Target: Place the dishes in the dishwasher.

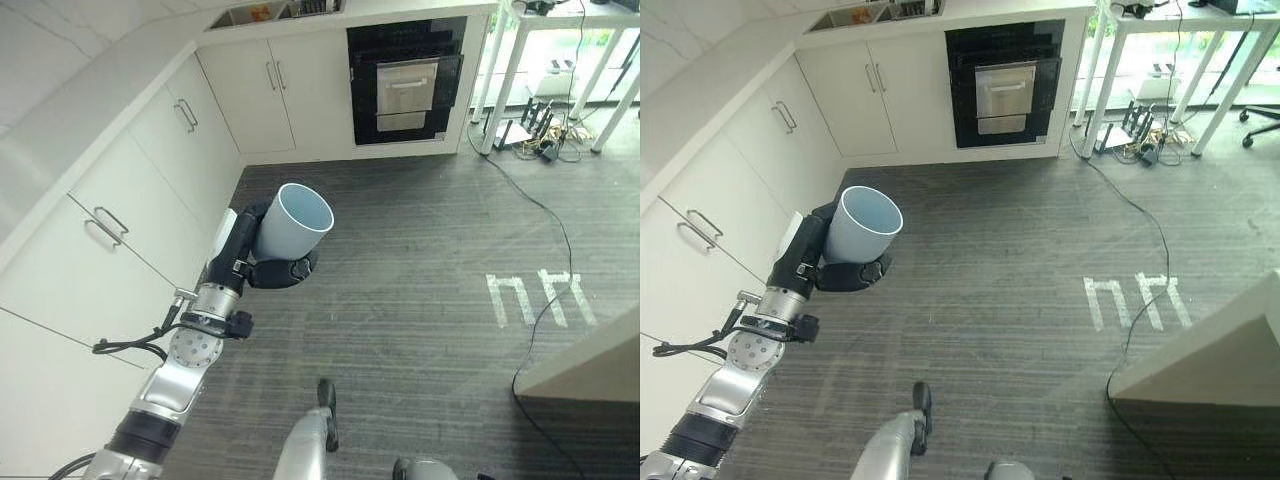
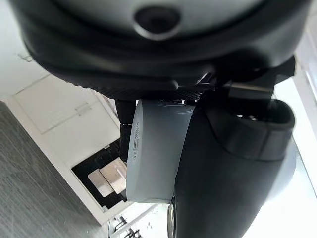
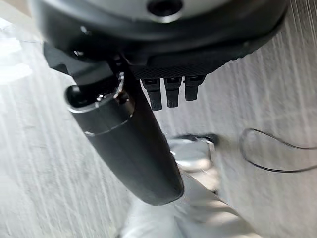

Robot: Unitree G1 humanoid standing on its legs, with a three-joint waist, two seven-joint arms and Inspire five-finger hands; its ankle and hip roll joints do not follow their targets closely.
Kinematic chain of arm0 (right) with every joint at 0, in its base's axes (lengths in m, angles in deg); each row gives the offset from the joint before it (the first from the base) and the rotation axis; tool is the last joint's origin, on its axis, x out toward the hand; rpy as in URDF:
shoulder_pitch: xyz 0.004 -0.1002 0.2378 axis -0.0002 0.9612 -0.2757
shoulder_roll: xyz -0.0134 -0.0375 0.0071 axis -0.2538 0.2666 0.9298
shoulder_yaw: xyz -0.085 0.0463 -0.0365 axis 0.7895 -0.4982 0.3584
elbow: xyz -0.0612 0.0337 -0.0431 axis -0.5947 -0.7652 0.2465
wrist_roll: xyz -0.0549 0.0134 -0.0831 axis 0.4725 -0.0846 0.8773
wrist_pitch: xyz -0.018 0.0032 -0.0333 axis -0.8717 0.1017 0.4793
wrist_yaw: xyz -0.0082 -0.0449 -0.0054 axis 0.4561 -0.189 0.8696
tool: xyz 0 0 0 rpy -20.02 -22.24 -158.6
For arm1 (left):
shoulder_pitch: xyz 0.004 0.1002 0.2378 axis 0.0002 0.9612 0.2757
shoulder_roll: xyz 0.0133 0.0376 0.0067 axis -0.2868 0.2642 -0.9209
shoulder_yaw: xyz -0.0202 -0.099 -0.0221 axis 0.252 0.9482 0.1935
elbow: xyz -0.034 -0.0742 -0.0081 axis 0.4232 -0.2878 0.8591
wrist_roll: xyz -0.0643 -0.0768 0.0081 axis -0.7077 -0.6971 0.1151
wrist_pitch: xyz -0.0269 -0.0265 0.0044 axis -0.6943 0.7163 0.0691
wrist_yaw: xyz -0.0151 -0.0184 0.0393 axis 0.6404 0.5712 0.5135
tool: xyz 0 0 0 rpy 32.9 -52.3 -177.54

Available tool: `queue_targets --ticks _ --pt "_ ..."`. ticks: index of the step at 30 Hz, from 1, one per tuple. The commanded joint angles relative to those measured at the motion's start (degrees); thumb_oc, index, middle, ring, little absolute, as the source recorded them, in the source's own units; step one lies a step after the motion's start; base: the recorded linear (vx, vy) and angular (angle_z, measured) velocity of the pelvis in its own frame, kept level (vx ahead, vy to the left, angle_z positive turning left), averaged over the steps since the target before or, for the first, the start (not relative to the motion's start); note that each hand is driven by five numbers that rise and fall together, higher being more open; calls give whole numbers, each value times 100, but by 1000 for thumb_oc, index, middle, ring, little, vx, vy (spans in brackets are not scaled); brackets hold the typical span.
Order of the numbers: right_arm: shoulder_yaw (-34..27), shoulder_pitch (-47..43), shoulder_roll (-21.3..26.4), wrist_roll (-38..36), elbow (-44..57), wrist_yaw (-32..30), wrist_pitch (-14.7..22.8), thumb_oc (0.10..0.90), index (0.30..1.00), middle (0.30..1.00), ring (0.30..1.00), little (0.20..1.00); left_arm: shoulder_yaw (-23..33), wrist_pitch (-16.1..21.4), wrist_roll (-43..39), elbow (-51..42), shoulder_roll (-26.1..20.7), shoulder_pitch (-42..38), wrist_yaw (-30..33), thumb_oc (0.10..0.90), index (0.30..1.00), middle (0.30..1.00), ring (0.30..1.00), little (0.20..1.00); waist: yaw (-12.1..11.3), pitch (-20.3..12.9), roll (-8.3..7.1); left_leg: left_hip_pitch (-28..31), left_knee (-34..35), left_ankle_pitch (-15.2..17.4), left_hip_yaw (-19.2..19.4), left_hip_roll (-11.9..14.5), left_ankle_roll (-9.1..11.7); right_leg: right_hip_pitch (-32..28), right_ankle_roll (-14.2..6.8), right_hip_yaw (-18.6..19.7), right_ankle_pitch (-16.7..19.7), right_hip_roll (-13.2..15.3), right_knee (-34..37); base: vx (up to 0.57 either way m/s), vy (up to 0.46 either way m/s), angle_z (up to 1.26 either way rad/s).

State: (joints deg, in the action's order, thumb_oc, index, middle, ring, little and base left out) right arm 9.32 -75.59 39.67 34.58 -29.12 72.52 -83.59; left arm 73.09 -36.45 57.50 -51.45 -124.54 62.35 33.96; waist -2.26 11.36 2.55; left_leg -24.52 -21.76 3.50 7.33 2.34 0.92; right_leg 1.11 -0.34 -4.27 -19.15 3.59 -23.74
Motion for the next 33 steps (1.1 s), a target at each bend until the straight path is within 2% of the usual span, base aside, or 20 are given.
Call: queue_targets --ticks 1,3,4,7,9,10,12,14,16,17,18,19,22,25,26,27,28,29,32,33 --pt "45 -102 -154 -293 347 -348 683 800 900 900 900 900 569 761 -126 -398 -321 -613 -56 400 300 300 300 300 62 -321 -58 465 457 -349 -71 -291 -43 -1503 -696 -136 850 -37 655 418 290 -11" --pt "-61 -72 -279 -171 932 -500 890 800 900 900 900 900 418 769 18 -427 -414 -676 -92 400 300 300 300 300 152 -314 -50 887 457 -13 -30 -542 -358 -903 -1131 -383 2260 331 -1032 478 417 -2" --pt "-15 -90 -292 -186 1126 -519 853 800 900 900 900 900 358 728 63 -463 -426 -678 -66 400 300 300 300 300 193 -303 66 1043 457 74 -3 -450 -388 -568 -1083 -513 2471 361 -1440 423 351 5" --pt "159 -168 -288 -382 1398 -443 857 800 900 900 900 900 203 736 105 -523 -449 -662 -10 400 300 300 300 300 383 -205 107 1461 457 321 -65 -464 -445 280 -957 -594 2146 -7 -1397 324 85 17" --pt "206 -157 -258 -420 1650 -429 809 800 900 900 900 900 132 739 202 -635 -387 -681 -102 400 300 300 300 300 598 -165 142 1777 457 491 -357 -516 -441 763 -820 -716 2088 -239 -554 440 -127 35" --pt "186 -128 -228 -533 1673 -363 828 800 900 900 900 900 117 635 263 -745 -349 -733 -227 400 300 300 300 300 712 -177 35 1987 457 689 -456 -589 -434 968 -841 -743 2314 -62 601 608 -307 73" --pt "42 -72 -207 -671 1418 -160 882 800 900 900 900 900 6 528 252 -769 -346 -914 -366 400 300 300 300 300 872 -186 -247 2345 457 1122 -632 -845 -418 1928 -1117 -250 2289 493 655 713 -417 143" --pt "-18 -111 -245 -798 1186 -184 767 800 900 900 900 900 -32 685 170 -643 -454 -929 -496 400 300 300 300 300 844 -265 -283 2675 457 1427 -629 -820 -358 2169 -1160 -265 2264 601 655 792 -467 98" --pt "89 -91 -206 -854 970 -280 604 800 900 900 900 900 -73 690 308 -676 -354 -761 -426 400 300 300 300 300 917 -472 -220 3372 457 1407 -788 -672 -163 1858 -918 -22 2278 262 655 969 -597 -13" --pt "121 -63 -125 -748 842 -189 645 800 900 900 900 900 -49 636 364 -800 -282 -667 -319 400 300 300 300 300 903 -478 -93 3817 457 123 -664 -406 211 1549 -722 -115 2063 26 655 790 -523 -61" --pt "164 -48 -107 -631 785 -160 717 800 900 900 900 900 -20 559 374 -900 -270 -658 -277 400 300 300 300 300 861 -455 -158 3723 44 -553 -559 -398 358 1371 -608 -101 1951 26 655 727 -564 -54" --pt "245 -57 -47 -604 715 -189 812 800 900 900 900 900 66 374 344 -1033 -249 -655 -300 400 300 300 300 300 749 -317 -291 2878 -1379 -972 -352 -284 463 936 -377 -152 1734 22 655 514 -451 -43" --pt "237 -102 23 -610 666 -85 872 800 900 900 900 900 93 241 323 -1011 -292 -711 -217 400 300 300 300 300 576 -177 -302 1904 -1462 -684 -316 -510 196 528 -291 -52 1503 -82 655 363 -196 -51" --pt "271 -231 19 -387 644 -17 880 800 900 900 900 900 196 267 352 -856 -432 -679 -49 400 300 300 300 300 486 -147 -247 1835 12 -450 -169 -590 -17 279 -321 143 1249 -286 655 362 20 -86" --pt "318 -250 13 -347 670 -8 846 800 900 900 900 900 230 263 326 -822 -498 -655 6 400 300 300 300 300 434 -92 -183 1777 457 -338 -382 -674 -49 141 -340 275 1154 -422 655 581 123 -170" --pt "431 -303 -6 -395 660 -34 814 800 900 900 900 900 356 371 224 -750 -606 -537 -48 400 300 300 300 300 308 -91 22 989 457 -155 -830 -616 49 -21 -335 498 1016 -750 655 600 126 -162" --pt "456 -314 -15 -386 655 -41 805 800 900 900 900 900 397 409 218 -746 -616 -482 -70 400 300 300 300 300 266 -87 68 785 457 -294 -910 -583 102 -110 -327 552 960 -812 655 837 181 -182" --pt "488 -309 -46 -342 627 -78 812 800 900 900 900 900 588 633 190 -704 -613 -272 -240 400 300 300 300 300 145 -119 143 336 457 -503 -790 -482 196 -410 -362 601 766 -846 655 566 136 -129" --pt "524 -378 -114 -145 763 -252 665 800 900 900 900 900 889 879 142 -627 -672 8 -348 400 300 300 300 300 47 -219 135 521 457 -406 -485 -484 6 -903 -499 485 444 -609 655 589 259 -121" --pt "463 -399 -167 -117 790 -214 596 800 900 900 900 900 949 902 64 -647 -708 39 -483 400 300 300 300 300 25 -227 81 777 457 -251 -476 -602 -124 -1147 -655 312 964 -448 655 722 377 -119"
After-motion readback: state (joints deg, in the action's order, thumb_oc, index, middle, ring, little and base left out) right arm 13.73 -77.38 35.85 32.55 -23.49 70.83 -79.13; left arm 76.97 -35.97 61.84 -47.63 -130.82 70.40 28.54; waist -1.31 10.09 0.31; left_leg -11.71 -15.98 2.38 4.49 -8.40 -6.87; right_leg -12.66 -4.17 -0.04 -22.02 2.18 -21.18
